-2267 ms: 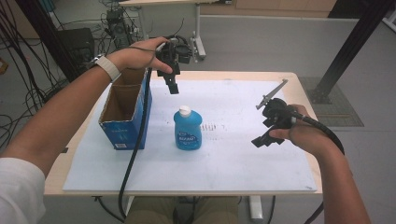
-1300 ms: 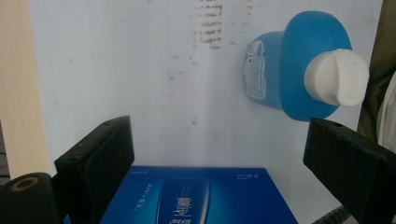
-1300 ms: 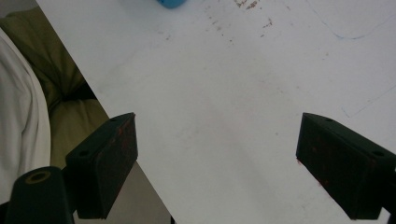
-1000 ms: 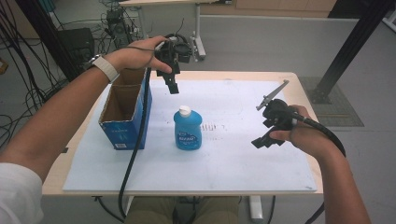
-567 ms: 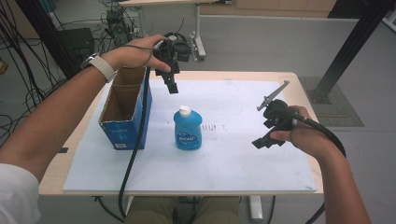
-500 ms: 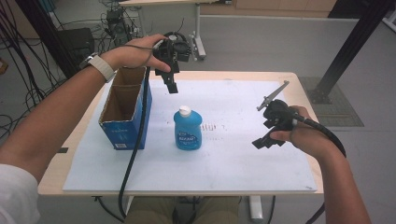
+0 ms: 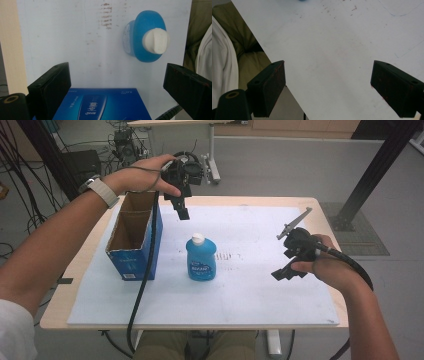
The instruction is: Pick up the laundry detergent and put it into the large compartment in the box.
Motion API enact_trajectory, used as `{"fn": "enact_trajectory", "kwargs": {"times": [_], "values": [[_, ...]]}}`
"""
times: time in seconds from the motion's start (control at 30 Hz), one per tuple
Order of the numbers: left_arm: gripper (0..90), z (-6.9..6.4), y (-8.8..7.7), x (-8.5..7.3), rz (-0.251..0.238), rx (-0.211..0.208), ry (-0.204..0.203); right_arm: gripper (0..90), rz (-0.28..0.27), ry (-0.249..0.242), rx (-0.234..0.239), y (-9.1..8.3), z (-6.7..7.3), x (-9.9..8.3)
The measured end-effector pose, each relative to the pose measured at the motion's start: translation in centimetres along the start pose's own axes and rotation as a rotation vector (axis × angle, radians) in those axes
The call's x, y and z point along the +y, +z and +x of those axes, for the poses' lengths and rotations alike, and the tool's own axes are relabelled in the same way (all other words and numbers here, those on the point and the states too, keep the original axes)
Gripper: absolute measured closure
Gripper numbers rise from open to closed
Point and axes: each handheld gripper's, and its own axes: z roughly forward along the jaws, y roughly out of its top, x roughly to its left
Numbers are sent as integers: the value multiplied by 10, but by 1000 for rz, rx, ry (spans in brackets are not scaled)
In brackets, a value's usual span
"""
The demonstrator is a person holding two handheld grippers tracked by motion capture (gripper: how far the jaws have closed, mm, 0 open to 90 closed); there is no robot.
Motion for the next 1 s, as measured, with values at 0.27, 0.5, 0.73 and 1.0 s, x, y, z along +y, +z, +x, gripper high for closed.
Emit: {"fn": "enact_trajectory", "kwargs": {"times": [0.27, 0.5, 0.73, 1.0], "values": [[68, -13, -2, 4, -23, -15, 21, 126, -2, 4, 3, 2, 0, -3], [67, -18, -1, 12, -10, -31, 36, 126, -3, 4, 2, 2, 0, -4], [69, -24, 7, 17, -6, -44, 55, 126, -6, 6, 4, 4, 0, -5], [71, -26, 14, 21, 4, -52, 67, 126, -6, 2, 7, 7, -1, -3]]}}
